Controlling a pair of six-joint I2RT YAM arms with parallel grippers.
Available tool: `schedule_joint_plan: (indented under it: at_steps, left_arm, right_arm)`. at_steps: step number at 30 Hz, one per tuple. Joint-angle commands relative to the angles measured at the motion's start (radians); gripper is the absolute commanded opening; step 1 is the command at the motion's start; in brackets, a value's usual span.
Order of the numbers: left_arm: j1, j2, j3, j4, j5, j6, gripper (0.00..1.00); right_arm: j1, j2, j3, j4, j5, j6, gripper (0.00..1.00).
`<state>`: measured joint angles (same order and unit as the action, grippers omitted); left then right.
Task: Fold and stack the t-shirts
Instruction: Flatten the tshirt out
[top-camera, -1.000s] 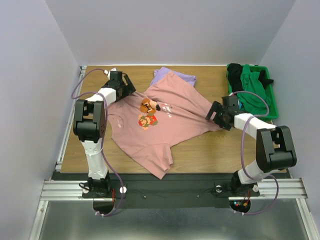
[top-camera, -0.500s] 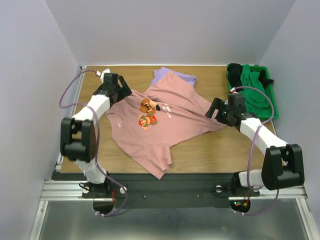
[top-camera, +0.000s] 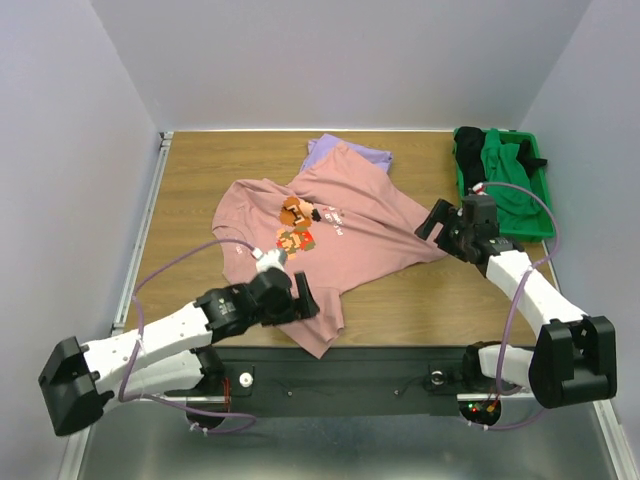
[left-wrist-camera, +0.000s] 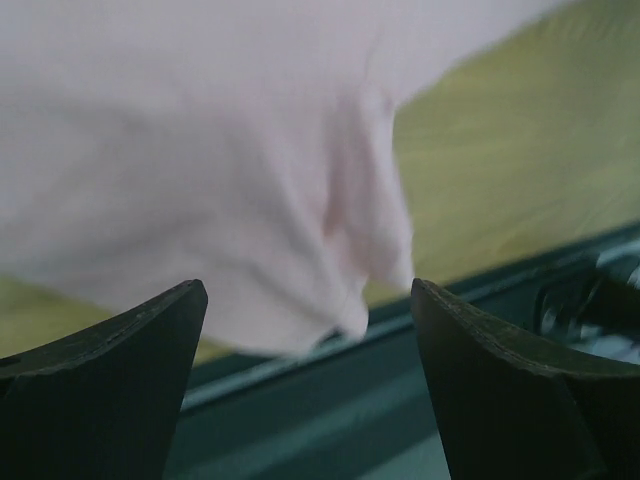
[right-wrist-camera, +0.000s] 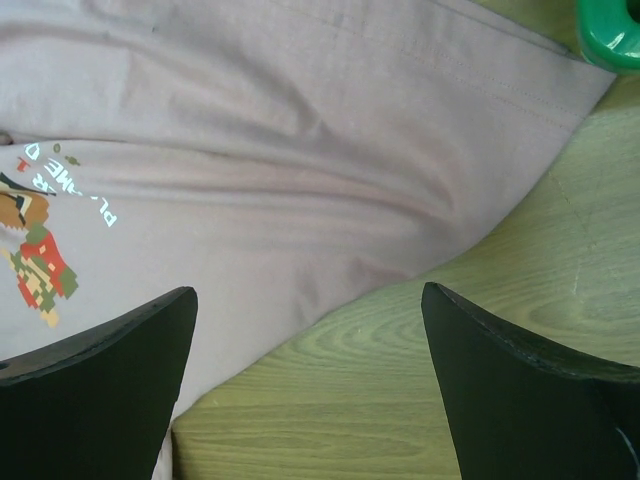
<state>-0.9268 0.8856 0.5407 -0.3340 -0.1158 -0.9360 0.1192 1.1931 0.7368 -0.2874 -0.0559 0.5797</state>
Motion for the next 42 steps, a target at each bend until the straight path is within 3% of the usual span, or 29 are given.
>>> schedule_joint_plan:
  at_steps: [1,5,8,14,27,31,34,37,38,40,42]
  left_arm:
    - [-0.199,-0.004,-0.021,-0.109,0.010,-0.228,0.93]
    - [-0.343,0.093,0.005,-0.105,0.028,-0.285,0.90]
    - [-0.372,0.183,0.027,-0.083,0.038,-0.279,0.85]
    - [-0.376,0.332,0.094,-0.060,-0.016,-0.258,0.79]
    - [-0.374,0.555,0.180,-0.112,-0.102,-0.265,0.78]
    - [-0.374,0.624,0.194,-0.138,-0.131,-0.285,0.70]
    - [-0.373,0.653,0.234,-0.239,-0.217,-0.362,0.63]
    - [-0.365,0.642,0.271,-0.318,-0.263,-0.414,0.48]
    - [-0.366,0.632,0.277,-0.336,-0.287,-0.426,0.39]
    - [-0.345,0.606,0.271,-0.347,-0.312,-0.440,0.36]
    - [-0.311,0.589,0.257,-0.370,-0.332,-0.440,0.09]
  right_arm:
    - [0.002,0.002,0.010,0.010,0.013,0.006,1.00]
    - [0.002,0.008,0.009,0.010,0.017,0.005,1.00]
    - [0.002,0.011,0.007,0.010,0.016,0.005,1.00]
    - [0.002,0.000,0.001,0.007,0.025,0.002,1.00]
    - [0.002,0.017,-0.002,0.007,0.044,0.002,1.00]
    - [0.002,0.017,-0.002,0.007,0.048,0.003,1.00]
    - [0.002,0.011,-0.004,0.007,0.050,0.003,1.00]
    - [0.002,0.002,-0.004,0.007,0.050,0.000,1.00]
    - [0.002,0.000,-0.004,0.007,0.050,0.000,1.00]
    - [0.002,-0.001,-0.005,0.008,0.050,-0.003,1.00]
    - [0.002,-0.003,-0.008,0.007,0.050,-0.004,1.00]
